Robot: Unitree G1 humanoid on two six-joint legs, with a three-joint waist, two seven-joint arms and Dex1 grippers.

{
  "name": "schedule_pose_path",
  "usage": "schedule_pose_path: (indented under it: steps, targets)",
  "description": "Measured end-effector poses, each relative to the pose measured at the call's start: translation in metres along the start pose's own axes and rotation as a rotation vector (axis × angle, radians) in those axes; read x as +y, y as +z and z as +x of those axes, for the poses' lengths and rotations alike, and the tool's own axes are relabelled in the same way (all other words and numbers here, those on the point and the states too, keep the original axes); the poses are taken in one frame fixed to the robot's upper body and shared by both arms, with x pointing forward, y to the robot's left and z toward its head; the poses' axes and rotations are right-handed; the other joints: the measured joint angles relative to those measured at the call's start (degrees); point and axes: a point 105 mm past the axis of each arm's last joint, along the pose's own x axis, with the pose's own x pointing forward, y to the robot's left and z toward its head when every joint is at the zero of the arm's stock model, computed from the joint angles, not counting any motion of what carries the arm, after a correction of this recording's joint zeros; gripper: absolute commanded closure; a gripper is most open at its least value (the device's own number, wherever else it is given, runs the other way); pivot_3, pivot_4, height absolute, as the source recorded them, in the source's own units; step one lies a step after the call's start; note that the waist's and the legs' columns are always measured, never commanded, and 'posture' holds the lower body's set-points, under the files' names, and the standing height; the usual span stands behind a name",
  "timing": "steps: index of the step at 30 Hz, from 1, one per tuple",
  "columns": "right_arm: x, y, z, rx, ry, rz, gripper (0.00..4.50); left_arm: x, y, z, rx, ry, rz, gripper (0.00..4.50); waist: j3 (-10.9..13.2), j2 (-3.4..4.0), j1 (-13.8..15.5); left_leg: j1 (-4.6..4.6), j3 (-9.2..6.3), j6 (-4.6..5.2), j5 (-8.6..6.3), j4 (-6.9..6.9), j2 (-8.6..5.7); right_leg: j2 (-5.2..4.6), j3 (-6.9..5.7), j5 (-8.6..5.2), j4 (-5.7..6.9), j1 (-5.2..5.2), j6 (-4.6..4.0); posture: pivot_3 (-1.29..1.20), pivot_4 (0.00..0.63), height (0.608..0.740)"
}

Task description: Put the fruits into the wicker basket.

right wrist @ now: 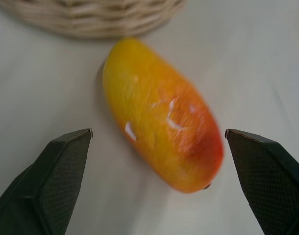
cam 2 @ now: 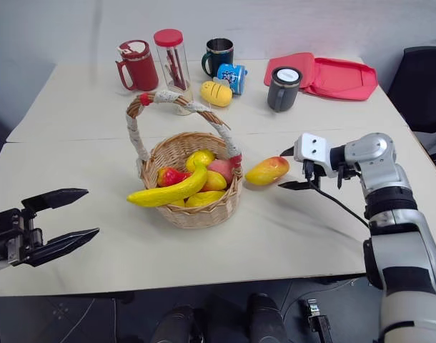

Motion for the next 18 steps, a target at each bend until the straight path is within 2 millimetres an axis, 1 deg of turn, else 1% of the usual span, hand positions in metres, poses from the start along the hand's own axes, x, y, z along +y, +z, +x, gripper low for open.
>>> schedule_pose_path:
  steps: [3,6,8,12,15,16,18]
  targets:
    - [-0.008,0.008,0.010,0.025,-0.003,-0.040,0.00,0.001,0.004,0.003,-0.014,-0.002,0.014,0.01,0.0,0.00,-0.7,-0.01,-0.07,-0.01,0.01,0.01,0.03,0.01,-0.06,0.00,0.01,0.03,0.01,0.00,0.150,0.740]
    - [-0.004,0.013,0.024,0.006,0.020,-0.055,0.00,0.003,0.012,0.006,-0.049,0.006,0.033,0.01,0.0,0.01,-1.1,-0.02,-0.12,-0.02,0.01,0.01,0.04,0.01,-0.01,0.01,0.02,0.06,0.01,0.00,0.150,0.740]
    - [0.000,0.013,0.033,0.002,0.041,-0.060,0.00,0.002,0.012,0.007,-0.049,0.006,0.028,0.01,0.0,0.04,-1.2,-0.05,-0.12,-0.02,0.01,0.01,0.04,0.01,-0.01,0.01,0.02,0.05,0.01,0.00,0.150,0.740]
    - [0.003,0.016,0.041,-0.014,0.046,-0.070,0.00,-0.001,0.010,0.010,-0.041,-0.004,0.020,0.01,0.0,0.04,-1.3,-0.05,-0.14,-0.02,0.01,0.01,0.04,0.02,0.01,0.01,0.01,0.05,0.01,0.00,0.150,0.740]
    - [0.003,0.021,0.048,-0.044,0.037,-0.066,0.59,-0.001,0.010,0.010,-0.041,-0.003,0.020,0.00,0.0,0.04,-1.3,-0.04,-0.15,-0.03,0.02,0.02,0.05,0.03,0.03,0.01,0.03,0.06,0.01,0.00,0.150,0.740]
    - [0.004,0.022,0.049,-0.051,0.038,-0.059,0.90,-0.001,0.010,0.011,-0.041,-0.005,0.020,0.00,0.0,0.05,-1.3,-0.04,-0.15,-0.03,0.02,0.01,0.04,0.03,0.03,0.01,0.03,0.06,0.01,0.00,0.150,0.740]
    - [0.004,0.022,0.049,-0.055,0.042,-0.055,1.38,-0.002,0.009,0.012,-0.040,-0.009,0.013,0.00,0.0,0.06,-1.2,-0.06,-0.18,-0.03,0.02,0.01,0.03,0.02,0.05,0.01,0.02,0.07,0.01,0.00,0.150,0.740]
